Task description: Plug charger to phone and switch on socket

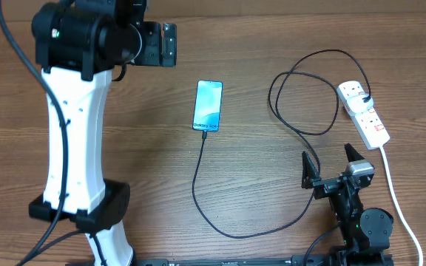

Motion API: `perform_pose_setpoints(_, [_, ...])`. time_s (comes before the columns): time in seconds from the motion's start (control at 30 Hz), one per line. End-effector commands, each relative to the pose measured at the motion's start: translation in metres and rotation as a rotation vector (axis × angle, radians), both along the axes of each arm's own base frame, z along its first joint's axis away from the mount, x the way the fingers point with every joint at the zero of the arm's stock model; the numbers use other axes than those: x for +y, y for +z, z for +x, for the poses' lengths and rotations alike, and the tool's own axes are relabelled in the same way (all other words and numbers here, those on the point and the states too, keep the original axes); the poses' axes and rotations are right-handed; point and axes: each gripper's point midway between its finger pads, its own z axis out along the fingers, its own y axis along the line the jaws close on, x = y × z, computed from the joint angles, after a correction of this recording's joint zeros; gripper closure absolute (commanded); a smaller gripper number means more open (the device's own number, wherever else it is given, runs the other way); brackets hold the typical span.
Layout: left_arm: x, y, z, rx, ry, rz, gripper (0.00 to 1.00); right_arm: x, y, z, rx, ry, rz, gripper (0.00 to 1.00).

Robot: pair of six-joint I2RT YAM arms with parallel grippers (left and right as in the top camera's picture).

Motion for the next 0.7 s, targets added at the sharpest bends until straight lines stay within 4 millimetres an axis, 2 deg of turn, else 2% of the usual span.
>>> perform_pose_setpoints(0.0, [0.003, 0.033, -0.024, -0.098, 0.01, 0.032, 0.0, 0.002, -0.001, 0.0, -0.005, 0.007, 0.006, 0.0])
perform_pose_setpoints(0.17, [0.002, 0.036, -0.036, -0.097, 0.005, 0.031, 0.0, 0.002, -0.001, 0.0, -0.005, 0.007, 0.006, 0.0])
perform_pose_setpoints(0.47, [0.003, 0.004, -0.049, -0.044, -0.004, 0.033, 0.01, 0.002, -0.001, 0.0, -0.005, 0.007, 0.006, 0.0])
perform_pose_setpoints(0.67, [0.005, -0.01, -0.052, -0.071, 0.01, 0.016, 0.0, 0.002, -0.001, 0.0, -0.005, 0.007, 0.006, 0.0])
